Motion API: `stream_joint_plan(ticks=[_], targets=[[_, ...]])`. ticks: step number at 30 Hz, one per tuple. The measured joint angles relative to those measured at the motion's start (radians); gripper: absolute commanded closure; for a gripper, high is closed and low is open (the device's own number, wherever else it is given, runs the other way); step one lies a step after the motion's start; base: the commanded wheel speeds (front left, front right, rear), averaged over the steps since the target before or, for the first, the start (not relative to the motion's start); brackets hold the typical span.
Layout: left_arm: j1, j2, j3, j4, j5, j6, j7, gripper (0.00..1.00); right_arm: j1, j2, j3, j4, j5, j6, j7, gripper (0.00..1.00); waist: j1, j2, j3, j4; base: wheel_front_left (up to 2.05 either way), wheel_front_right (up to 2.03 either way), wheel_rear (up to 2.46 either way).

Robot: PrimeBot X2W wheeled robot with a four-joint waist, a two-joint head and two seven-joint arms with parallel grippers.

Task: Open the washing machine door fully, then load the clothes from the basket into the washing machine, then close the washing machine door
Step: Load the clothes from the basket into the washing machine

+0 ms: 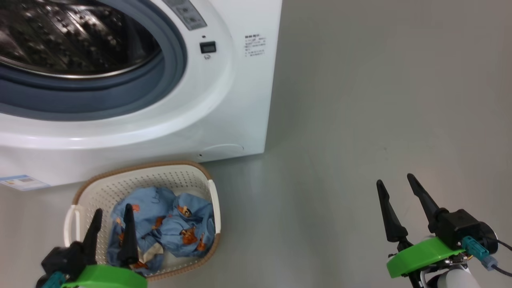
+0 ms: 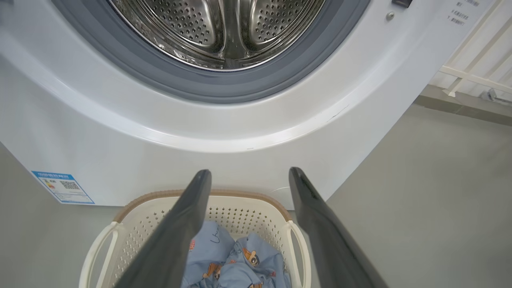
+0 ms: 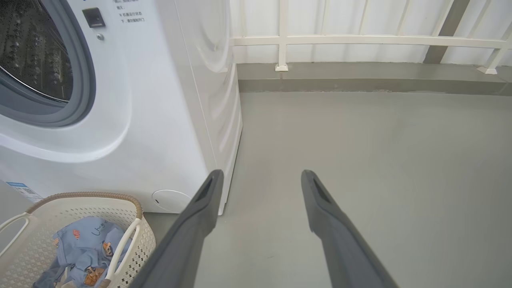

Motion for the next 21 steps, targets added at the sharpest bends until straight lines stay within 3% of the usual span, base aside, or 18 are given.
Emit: stream_joint_plan(ticks=[7,21], targets=[[-0.11,0.018,-0.077,0.124,-0.091,-0.008,0.0,0.0,-0.04,0.0,0.009,-0.006,0.002,0.0,0.0,0.0,0.0,0.0,0.083,-0.028,0.0,0.0,0.0],[-0.341,0.121,-0.243,0.378,-0.229,-0.008,0.001,0.0,-0.103,0.001,0.021,-0.033,0.027,0.0,0.0,0.0,0.0,0.0,0.269,-0.083,0.0,0.0,0.0]])
